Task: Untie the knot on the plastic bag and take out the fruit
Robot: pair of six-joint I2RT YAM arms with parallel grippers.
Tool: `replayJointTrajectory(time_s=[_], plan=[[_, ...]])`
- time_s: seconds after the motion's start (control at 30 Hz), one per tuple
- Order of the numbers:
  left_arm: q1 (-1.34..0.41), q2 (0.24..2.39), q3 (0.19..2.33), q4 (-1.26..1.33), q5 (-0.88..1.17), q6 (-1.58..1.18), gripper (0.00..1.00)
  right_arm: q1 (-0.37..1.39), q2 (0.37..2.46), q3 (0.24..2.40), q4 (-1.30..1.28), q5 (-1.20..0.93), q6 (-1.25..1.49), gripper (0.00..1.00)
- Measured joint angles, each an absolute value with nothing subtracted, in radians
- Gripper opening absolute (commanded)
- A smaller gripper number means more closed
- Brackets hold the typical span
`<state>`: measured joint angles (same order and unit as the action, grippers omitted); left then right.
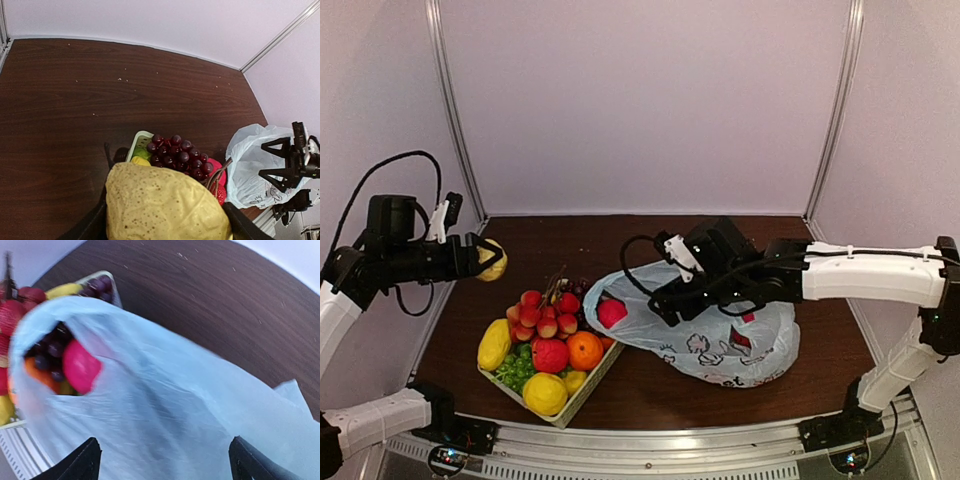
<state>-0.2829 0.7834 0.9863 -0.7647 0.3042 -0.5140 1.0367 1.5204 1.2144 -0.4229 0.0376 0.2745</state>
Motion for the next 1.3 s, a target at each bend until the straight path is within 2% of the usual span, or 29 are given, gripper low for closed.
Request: replayJointTrajectory(time_s=[0.27, 0.53, 0.7, 0.87, 0.97, 1.3], plan=[[-0.283, 0.778, 0.974, -0.784, 0.288, -0.543, 0.63, 0.861, 1.497, 0.985, -0.425, 0.106, 0.371, 0.90], [-0.283, 0.785, 0.974, -0.784, 0.286, -0.545, 0.64, 0.651, 1.398, 0.978, -0.495, 0.186, 0.369, 0.89], [-0.283, 0.794, 0.974, -0.784, 0.287, -0.543, 0.63, 0.675, 1.305, 1.085, -0.567, 0.191, 0.344, 0.86], [-0.283, 0.793, 0.974, -0.784, 0.289, -0.537, 0.64, 0.813, 1.255, 1.207, -0.561, 0.113, 0.338, 0.80], [-0.283, 0.794, 0.974, -0.784, 0.290, -0.534, 0.64, 0.898, 1.296, 1.245, -0.516, 0.042, 0.344, 0.71], [-0.283, 0.799, 0.976, -0.784, 0.294, -0.533, 0.64, 0.915, 1.730, 1.386, -0.422, -0.172, 0.347, 0.61]])
